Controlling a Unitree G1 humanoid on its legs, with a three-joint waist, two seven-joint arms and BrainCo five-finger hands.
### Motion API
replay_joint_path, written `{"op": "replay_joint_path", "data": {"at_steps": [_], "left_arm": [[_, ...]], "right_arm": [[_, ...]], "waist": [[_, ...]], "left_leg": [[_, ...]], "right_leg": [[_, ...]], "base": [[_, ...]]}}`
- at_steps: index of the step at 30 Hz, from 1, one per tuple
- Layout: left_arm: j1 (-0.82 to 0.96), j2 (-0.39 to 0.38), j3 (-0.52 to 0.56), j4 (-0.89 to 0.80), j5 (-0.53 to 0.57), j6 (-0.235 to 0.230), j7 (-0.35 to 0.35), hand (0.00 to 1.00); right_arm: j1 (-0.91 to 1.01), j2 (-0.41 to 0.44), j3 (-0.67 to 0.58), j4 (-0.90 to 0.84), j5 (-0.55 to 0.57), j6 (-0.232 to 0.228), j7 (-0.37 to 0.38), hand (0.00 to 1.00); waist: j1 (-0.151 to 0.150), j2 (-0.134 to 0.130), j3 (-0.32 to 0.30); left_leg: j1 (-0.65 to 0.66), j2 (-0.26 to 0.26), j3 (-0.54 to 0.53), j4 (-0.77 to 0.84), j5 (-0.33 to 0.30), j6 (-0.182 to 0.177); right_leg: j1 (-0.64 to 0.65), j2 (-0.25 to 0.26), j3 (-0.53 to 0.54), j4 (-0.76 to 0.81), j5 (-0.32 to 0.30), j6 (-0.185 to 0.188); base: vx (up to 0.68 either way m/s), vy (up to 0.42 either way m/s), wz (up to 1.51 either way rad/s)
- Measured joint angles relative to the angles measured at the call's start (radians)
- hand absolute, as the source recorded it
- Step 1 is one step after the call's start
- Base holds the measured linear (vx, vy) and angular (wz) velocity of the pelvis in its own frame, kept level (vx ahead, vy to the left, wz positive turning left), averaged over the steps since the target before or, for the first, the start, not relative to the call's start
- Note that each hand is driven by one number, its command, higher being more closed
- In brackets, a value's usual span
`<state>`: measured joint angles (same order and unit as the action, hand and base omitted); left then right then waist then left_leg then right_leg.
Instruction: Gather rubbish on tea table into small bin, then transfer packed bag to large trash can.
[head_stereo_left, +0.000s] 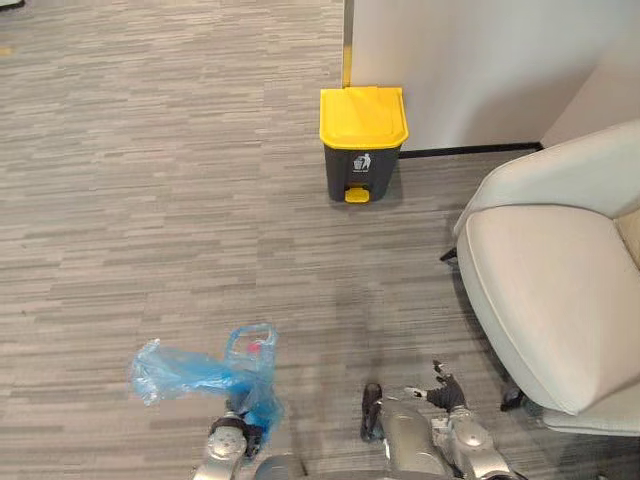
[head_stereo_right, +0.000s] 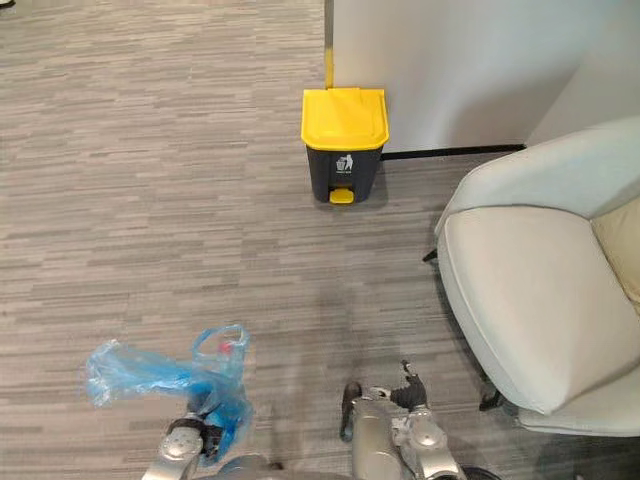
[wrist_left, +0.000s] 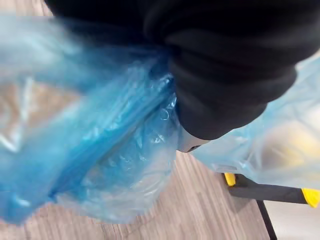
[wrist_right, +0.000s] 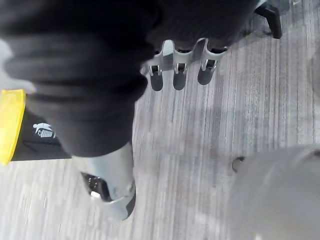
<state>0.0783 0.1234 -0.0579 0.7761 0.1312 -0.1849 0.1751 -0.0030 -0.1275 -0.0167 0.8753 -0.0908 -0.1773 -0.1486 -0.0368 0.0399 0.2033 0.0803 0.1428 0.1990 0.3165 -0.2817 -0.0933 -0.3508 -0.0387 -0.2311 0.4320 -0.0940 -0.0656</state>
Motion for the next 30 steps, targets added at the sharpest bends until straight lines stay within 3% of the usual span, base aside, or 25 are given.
{"op": "replay_joint_path", "data": {"at_steps": [3,4,5,6,7,10,12,13,14,15,16,18,20,23,24,27,29,30], "left_arm": [[-0.023,-0.013,-0.008,0.001,0.000,0.000,-0.001,1.00],[-0.024,-0.024,-0.008,0.000,0.000,0.001,-0.002,1.00],[-0.016,-0.032,-0.008,-0.003,0.000,0.000,-0.003,1.00],[-0.014,-0.033,-0.008,-0.003,0.000,0.000,-0.003,1.00],[-0.012,-0.034,-0.008,-0.011,-0.001,0.000,-0.003,1.00],[-0.024,-0.033,0.006,-0.030,-0.002,-0.009,-0.003,1.00],[-0.031,-0.032,0.019,-0.029,-0.002,-0.018,-0.003,1.00],[-0.037,-0.031,0.021,-0.029,-0.002,-0.018,-0.003,1.00],[-0.035,-0.034,0.019,-0.029,-0.002,-0.018,-0.003,1.00],[-0.024,-0.041,0.020,-0.027,-0.002,-0.019,-0.004,1.00],[-0.021,-0.038,0.020,-0.024,-0.002,-0.019,-0.003,1.00],[-0.018,-0.017,0.022,-0.025,-0.003,-0.017,-0.003,1.00],[-0.016,-0.017,0.024,-0.024,-0.002,-0.016,-0.002,1.00],[0.004,0.000,0.006,-0.016,-0.002,-0.014,-0.002,1.00],[0.015,0.009,-0.003,-0.015,-0.002,-0.009,-0.001,1.00],[0.019,0.020,-0.012,-0.010,-0.003,0.004,-0.001,1.00],[0.008,0.020,-0.009,-0.008,-0.003,0.004,0.000,1.00],[0.005,0.018,-0.008,-0.003,-0.003,0.004,-0.001,1.00]], "right_arm": [[0.018,0.000,-0.019,0.001,0.000,0.004,0.000,0.00],[0.034,0.001,-0.018,0.000,0.002,0.009,0.000,0.00],[0.044,0.005,-0.012,-0.001,0.003,0.010,0.000,0.00],[0.047,0.008,-0.012,-0.001,0.003,0.010,0.000,0.00],[0.052,0.022,-0.019,-0.014,0.011,0.010,-0.002,0.00],[0.037,0.025,-0.026,-0.018,0.024,0.010,-0.002,0.00],[0.020,0.035,-0.035,-0.018,0.032,0.010,-0.002,0.00],[0.013,0.037,-0.059,-0.018,0.033,0.009,-0.003,0.00],[0.014,0.035,-0.065,-0.018,0.034,0.009,-0.003,0.00],[0.020,0.018,-0.064,-0.016,0.040,0.009,-0.003,0.00],[0.022,0.019,-0.062,-0.015,0.041,0.011,-0.003,0.00],[0.027,0.040,-0.060,-0.018,0.041,0.008,-0.003,0.00],[0.018,0.039,-0.059,-0.018,0.039,0.008,-0.002,0.00],[0.018,0.045,-0.040,-0.016,0.014,0.010,0.004,0.00],[0.022,0.045,-0.039,-0.015,0.004,0.010,0.007,0.00],[0.027,0.038,-0.023,-0.015,0.001,0.010,0.016,0.00],[0.007,0.038,-0.012,0.008,-0.001,0.010,0.018,0.00],[-0.005,0.037,-0.012,0.015,-0.001,0.010,0.018,0.00]], "waist": [[-0.007,0.009,0.005],[-0.003,0.012,0.007],[0.003,0.011,0.009],[0.005,0.009,0.010],[0.015,0.001,0.013],[0.032,-0.004,0.017],[0.050,-0.013,0.022],[0.052,-0.026,0.030],[0.051,-0.020,0.029],[0.055,0.005,0.027],[0.057,0.003,0.028],[0.060,-0.041,0.012],[0.064,-0.045,0.010],[0.052,-0.058,0.008],[0.049,-0.057,0.009],[0.045,-0.058,0.008],[0.035,-0.046,0.014],[0.024,-0.033,0.020]], "left_leg": [[-0.062,0.041,-0.055,0.212,0.041,-0.044],[-0.127,0.072,-0.082,0.400,0.121,-0.057],[-0.191,0.110,-0.080,0.576,0.113,-0.056],[-0.205,0.119,-0.075,0.611,0.107,-0.048],[-0.290,0.145,-0.040,0.716,0.083,-0.007],[-0.394,0.133,0.003,0.579,0.053,0.030],[-0.416,0.087,0.002,0.382,0.054,0.029],[-0.416,0.044,-0.008,0.221,0.072,0.013],[-0.408,0.017,-0.016,0.047,0.133,-0.005],[-0.385,0.020,-0.034,-0.045,0.251,-0.005],[-0.377,0.013,-0.033,-0.036,0.293,0.039],[-0.384,-0.036,-0.003,0.017,0.216,0.072],[-0.373,-0.065,0.038,0.068,0.140,0.099],[-0.263,-0.117,0.081,0.020,0.089,0.124],[-0.213,-0.121,0.087,0.010,0.068,0.134],[-0.138,-0.115,0.095,-0.010,0.056,0.138],[-0.087,-0.083,0.092,-0.040,0.056,0.136],[-0.064,-0.056,0.088,-0.044,0.055,0.133]], "right_leg": [[0.073,0.011,-0.031,-0.009,-0.057,-0.005],[0.147,0.026,-0.047,-0.060,-0.064,-0.010],[0.223,0.041,-0.049,-0.109,-0.068,-0.016],[0.243,0.044,-0.049,-0.120,-0.070,-0.018],[0.324,0.053,-0.043,-0.182,-0.078,-0.024],[0.384,0.049,-0.020,-0.242,-0.066,-0.006],[0.409,0.028,0.006,-0.265,-0.064,0.006],[0.432,0.002,0.017,-0.281,-0.072,0.035],[0.453,-0.013,0.024,-0.291,-0.090,0.069],[0.470,-0.003,0.047,-0.289,-0.119,0.113],[0.479,-0.006,0.062,-0.281,-0.132,0.124],[0.478,-0.067,0.085,-0.255,-0.164,0.140],[0.402,-0.118,0.168,-0.063,-0.189,0.163],[0.232,-0.180,0.236,0.349,-0.126,0.263],[0.185,-0.185,0.224,0.459,-0.133,0.247],[0.098,-0.177,0.131,0.525,-0.179,0.170],[0.016,-0.131,0.056,0.392,-0.205,0.124],[-0.002,-0.097,0.036,0.254,-0.197,0.116]], "base": [[0.34,-0.135,0.24],[0.38,-0.110,0.34],[0.38,-0.087,0.17],[0.35,-0.017,-0.03],[0.28,-0.003,-0.12],[0.25,0.056,-0.21],[0.29,0.160,-0.35],[0.38,0.277,-0.19],[0.44,0.367,-0.27],[0.38,0.330,-0.29],[0.19,0.177,-0.29],[0.29,0.190,-0.16],[0.43,0.297,-0.33],[0.36,0.187,-0.26],[0.38,0.106,-0.15],[0.40,-0.010,-0.03],[0.41,-0.147,0.05],[0.37,-0.171,0.05]]}}
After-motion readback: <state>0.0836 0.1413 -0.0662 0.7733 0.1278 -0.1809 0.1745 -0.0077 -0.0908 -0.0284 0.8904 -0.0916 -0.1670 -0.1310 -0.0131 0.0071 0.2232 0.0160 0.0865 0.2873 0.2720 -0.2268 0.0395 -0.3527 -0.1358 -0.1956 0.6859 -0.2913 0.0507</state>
